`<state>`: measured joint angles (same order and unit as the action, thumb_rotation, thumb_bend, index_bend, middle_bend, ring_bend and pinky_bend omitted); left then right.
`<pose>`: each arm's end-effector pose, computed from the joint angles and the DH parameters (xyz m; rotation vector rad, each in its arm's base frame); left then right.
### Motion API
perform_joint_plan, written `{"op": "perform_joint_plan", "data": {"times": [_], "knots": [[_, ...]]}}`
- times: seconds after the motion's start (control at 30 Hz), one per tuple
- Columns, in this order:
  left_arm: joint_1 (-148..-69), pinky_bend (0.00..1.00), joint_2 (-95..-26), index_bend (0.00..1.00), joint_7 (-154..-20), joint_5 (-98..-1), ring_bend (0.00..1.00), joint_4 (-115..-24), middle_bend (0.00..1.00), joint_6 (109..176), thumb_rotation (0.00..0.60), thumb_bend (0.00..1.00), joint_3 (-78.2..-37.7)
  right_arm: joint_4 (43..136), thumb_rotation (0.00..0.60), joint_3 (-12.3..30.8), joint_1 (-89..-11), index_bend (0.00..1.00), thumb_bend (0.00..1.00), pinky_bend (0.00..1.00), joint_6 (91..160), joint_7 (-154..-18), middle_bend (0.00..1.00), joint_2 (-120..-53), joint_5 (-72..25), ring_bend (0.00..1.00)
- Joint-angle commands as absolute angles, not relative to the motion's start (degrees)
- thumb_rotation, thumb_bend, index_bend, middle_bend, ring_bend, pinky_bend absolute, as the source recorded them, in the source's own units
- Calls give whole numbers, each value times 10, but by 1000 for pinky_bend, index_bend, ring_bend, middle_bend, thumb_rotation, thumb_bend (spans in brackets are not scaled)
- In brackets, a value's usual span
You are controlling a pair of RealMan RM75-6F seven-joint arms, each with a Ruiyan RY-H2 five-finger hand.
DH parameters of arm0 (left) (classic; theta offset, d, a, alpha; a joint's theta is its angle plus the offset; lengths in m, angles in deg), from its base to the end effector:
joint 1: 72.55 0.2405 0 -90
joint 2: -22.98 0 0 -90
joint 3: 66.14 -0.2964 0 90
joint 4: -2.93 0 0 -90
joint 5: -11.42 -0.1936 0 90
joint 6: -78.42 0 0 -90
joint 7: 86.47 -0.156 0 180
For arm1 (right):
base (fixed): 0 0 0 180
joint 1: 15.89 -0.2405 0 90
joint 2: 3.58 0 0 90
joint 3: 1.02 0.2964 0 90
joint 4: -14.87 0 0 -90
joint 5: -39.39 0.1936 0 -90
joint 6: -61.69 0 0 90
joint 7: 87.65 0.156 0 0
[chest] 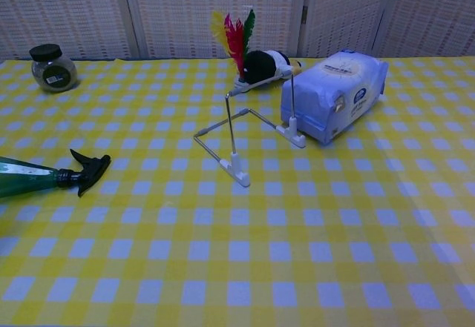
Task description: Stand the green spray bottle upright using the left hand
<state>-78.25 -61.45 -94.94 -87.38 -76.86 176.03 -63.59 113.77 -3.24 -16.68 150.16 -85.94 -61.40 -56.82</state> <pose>-0.3011 0.1913 0.1034 -1.4113 -0.6415 -1.1576 -0.3146 -0.1518 0.2051 1.4967 -0.9342 0.9538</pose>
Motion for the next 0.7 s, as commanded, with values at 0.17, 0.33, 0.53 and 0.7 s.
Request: {"op": "perform_joint_plan", "data": {"times": [0.17,0.33,0.53,0.7], "knots": [[-805,1000,-581,302,-975,-819,1000,-828,1000,1650,600,255,-648,1139,600,-29,-171,0,351,0,1491,-866,0,-617,-558,0],[-848,1000,-574,306,-1017,-721,1000,-881,1000,1527,600,254,-624,1140,600,-25,-174,0,352,0,1484,-868,0,-618,-547,0],[-884,1000,-591,302,-1079,-621,1000,-899,1000,1459,600,255,-595,1139,600,-19,-172,0,352,0,1490,-853,0,-614,-540,0],[-902,1000,-614,315,-1150,-580,1000,-904,1000,1462,600,256,-581,1137,600,-20,-172,0,352,0,1492,-840,0,-608,-544,0]]}}
